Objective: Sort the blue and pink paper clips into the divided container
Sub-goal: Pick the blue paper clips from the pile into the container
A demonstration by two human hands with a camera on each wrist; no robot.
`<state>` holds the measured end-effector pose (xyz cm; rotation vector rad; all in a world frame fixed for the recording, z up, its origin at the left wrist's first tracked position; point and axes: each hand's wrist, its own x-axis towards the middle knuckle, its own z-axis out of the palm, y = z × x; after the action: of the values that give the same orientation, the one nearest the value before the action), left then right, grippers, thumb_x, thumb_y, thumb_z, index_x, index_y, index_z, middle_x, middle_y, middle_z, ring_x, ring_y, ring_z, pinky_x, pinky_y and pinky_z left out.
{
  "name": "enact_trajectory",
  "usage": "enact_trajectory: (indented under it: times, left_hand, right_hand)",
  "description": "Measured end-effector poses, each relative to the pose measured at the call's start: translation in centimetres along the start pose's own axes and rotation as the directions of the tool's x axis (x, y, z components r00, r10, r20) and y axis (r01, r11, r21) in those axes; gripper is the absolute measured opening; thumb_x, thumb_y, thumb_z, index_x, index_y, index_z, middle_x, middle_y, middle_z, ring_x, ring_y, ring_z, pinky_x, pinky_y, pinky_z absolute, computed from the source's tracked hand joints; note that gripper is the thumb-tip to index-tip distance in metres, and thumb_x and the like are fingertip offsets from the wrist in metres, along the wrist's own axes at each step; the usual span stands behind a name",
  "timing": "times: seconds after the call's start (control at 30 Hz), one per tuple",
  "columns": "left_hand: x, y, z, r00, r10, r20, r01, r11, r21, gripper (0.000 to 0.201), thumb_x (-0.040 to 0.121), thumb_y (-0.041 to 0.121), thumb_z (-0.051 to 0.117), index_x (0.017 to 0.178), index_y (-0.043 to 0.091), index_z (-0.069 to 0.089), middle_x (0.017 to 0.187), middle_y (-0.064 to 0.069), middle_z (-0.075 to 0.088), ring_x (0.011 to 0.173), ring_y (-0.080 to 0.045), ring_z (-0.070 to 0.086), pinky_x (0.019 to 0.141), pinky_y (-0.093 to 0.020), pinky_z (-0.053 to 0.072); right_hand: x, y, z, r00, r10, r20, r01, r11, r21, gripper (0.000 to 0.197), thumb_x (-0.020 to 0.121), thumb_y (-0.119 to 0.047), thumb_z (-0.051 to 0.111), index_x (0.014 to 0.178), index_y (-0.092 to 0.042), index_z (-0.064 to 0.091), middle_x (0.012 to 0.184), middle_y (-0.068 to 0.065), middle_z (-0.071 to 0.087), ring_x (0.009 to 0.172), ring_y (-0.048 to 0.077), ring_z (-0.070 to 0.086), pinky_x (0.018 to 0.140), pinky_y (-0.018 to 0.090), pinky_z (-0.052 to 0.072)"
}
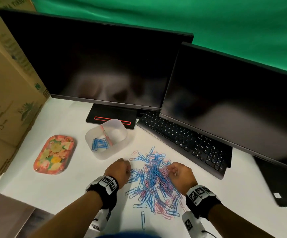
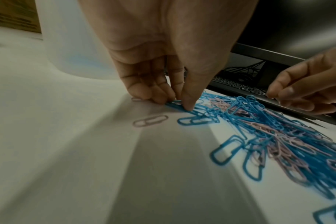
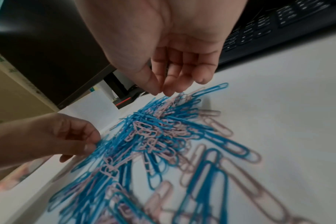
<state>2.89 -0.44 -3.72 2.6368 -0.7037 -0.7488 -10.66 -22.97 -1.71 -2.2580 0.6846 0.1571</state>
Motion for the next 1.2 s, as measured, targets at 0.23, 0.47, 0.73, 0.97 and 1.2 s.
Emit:
enact_trajectory:
  times: [0.23, 0.47, 0.73, 0.97, 1.2]
  left_hand:
    - [-0.7, -0.3, 0.2, 0.999, 0.007, -0.036, -0.007, 1.0, -0.016, 0.007, 0.086, 0.023, 0.053, 0.086, 0.023, 0.06, 0.101, -0.002, 0.06, 0.095, -0.023, 0.058, 0.08, -0.031, 0.049]
    - [-1.2, 0.1, -0.4, 0.999, 0.013, -0.036, -0.018, 0.991, -0.129, 0.013, 0.082, 0.016, 0.055, 0.076, 0.027, 0.051, 0.085, 0.0, 0.065, 0.087, -0.024, 0.062, 0.07, -0.024, 0.043]
    - [-1.1, 0.8, -0.6, 0.999, 0.013, -0.033, -0.024, 0.931, -0.363, 0.037, 0.087, 0.005, 0.05, 0.112, 0.029, 0.063, 0.079, 0.001, 0.069, 0.052, -0.003, 0.054, 0.056, -0.008, 0.04]
    - [-0.7, 1.8, -1.2, 0.968, -0.195, 0.158, 0.246, 0.609, -0.754, 0.03, 0.083, -0.01, 0.044, 0.073, 0.007, 0.066, 0.066, -0.011, 0.056, 0.049, -0.019, 0.051, 0.057, -0.026, 0.044]
    - [-1.6, 1.2, -2.2, 0.945, -0.209, 0.25, 0.285, 0.158, -0.945, 0.026, 0.084, -0.004, 0.035, 0.068, 0.003, 0.054, 0.062, -0.012, 0.048, 0.048, -0.02, 0.044, 0.048, -0.026, 0.042]
  right_hand:
    - [-1.5, 0.5, 2.2, 0.899, -0.407, 0.161, 0.437, 0.855, -0.279, 0.042, 0.09, -0.035, 0.054, 0.131, -0.029, 0.055, 0.123, -0.007, 0.056, 0.114, 0.013, 0.051, 0.099, 0.029, 0.045]
    - [-3.7, 3.8, 2.2, 0.834, -0.491, 0.251, 0.551, 0.726, -0.412, 0.039, 0.085, -0.044, 0.054, 0.124, -0.04, 0.06, 0.135, -0.002, 0.058, 0.127, 0.022, 0.052, 0.107, 0.04, 0.042]
    - [-3.6, 4.2, -0.2, 0.893, -0.442, 0.082, 0.435, 0.804, -0.404, 0.024, 0.086, -0.037, 0.053, 0.105, -0.034, 0.066, 0.107, -0.009, 0.065, 0.099, 0.016, 0.061, 0.09, 0.031, 0.051]
    - [-1.3, 0.8, 1.0, 0.936, -0.331, 0.121, 0.352, 0.863, -0.363, 0.026, 0.09, -0.024, 0.052, 0.112, -0.023, 0.067, 0.105, -0.004, 0.064, 0.104, 0.018, 0.055, 0.094, 0.033, 0.045]
    - [-2.0, 0.7, 0.7, 0.884, -0.412, 0.219, 0.466, 0.802, -0.373, 0.026, 0.079, -0.025, 0.051, 0.098, -0.026, 0.068, 0.094, -0.008, 0.06, 0.094, 0.017, 0.054, 0.086, 0.032, 0.045]
